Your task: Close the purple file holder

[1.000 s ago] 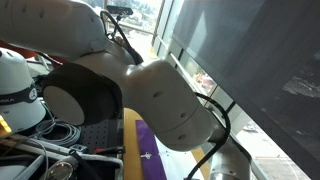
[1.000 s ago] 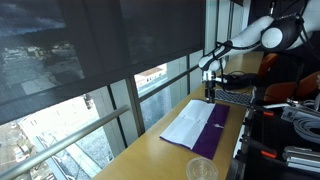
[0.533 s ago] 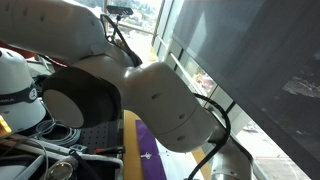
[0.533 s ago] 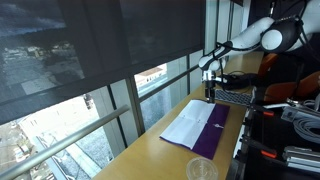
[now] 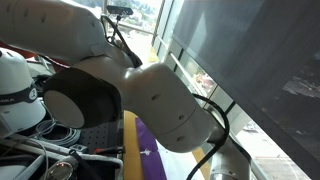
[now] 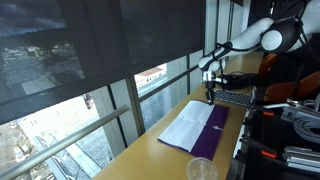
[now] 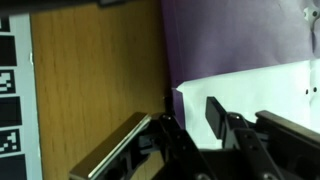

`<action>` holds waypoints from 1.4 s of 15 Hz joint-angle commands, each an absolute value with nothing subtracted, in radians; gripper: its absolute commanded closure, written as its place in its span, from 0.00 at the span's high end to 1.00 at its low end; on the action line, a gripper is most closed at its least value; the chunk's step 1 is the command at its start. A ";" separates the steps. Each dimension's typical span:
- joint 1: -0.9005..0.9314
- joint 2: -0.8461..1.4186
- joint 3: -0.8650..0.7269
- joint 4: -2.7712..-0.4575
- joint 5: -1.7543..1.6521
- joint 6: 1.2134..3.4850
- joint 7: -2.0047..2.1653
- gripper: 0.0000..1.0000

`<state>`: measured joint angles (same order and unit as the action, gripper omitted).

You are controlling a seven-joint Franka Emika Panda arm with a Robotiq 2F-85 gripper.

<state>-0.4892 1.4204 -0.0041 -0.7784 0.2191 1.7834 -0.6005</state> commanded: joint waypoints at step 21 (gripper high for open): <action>-0.397 1.212 -0.089 -0.792 0.049 1.652 -0.624 0.00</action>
<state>-0.4162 1.2804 -0.0530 -0.7420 0.1001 1.6730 -0.6005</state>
